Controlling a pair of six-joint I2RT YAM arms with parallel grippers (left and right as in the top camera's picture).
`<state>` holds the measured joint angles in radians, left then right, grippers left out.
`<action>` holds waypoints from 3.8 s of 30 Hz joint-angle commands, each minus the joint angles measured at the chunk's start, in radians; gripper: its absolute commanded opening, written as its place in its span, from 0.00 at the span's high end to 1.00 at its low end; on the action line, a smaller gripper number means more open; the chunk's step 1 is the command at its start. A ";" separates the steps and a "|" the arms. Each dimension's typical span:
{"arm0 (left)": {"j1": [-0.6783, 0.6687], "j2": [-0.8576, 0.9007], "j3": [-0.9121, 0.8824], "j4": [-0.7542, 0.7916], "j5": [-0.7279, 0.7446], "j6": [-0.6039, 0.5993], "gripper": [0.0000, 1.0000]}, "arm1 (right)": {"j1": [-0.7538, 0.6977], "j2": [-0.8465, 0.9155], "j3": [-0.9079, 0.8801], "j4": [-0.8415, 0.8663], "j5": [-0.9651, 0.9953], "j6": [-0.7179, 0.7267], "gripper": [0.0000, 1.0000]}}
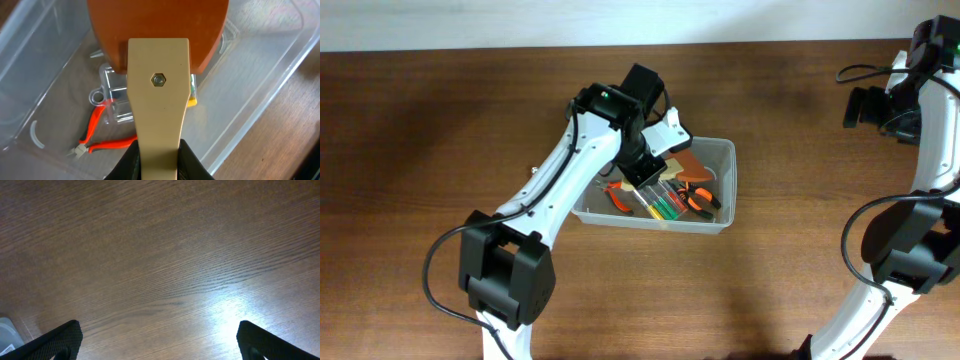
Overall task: Pack container
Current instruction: 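Lower the scraper into the clear box and open the left gripper, then raise the left gripper and move it over the orange socket strip, then lower the left gripper and grasp the orange socket strip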
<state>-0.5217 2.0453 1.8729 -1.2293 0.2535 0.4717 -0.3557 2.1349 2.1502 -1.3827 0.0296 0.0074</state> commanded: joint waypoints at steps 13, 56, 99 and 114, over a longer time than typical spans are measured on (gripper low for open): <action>0.001 0.143 -0.028 0.045 0.008 0.016 0.93 | 0.002 0.000 -0.005 0.000 0.006 0.009 0.01; 0.115 0.146 0.636 -0.291 -0.344 -0.283 0.01 | 0.002 0.000 -0.005 0.000 0.006 0.009 0.01; 0.447 0.146 -0.013 -0.123 -0.251 -0.626 0.01 | 0.002 0.000 -0.005 0.000 0.006 0.009 0.01; 0.447 0.146 -0.153 -0.023 -0.250 -0.626 0.01 | 0.002 0.000 -0.005 0.000 0.006 0.009 0.01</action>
<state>-0.0772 2.1979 1.7287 -1.2739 -0.0105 -0.1719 -0.3557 2.1349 2.1502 -1.3830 0.0296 0.0078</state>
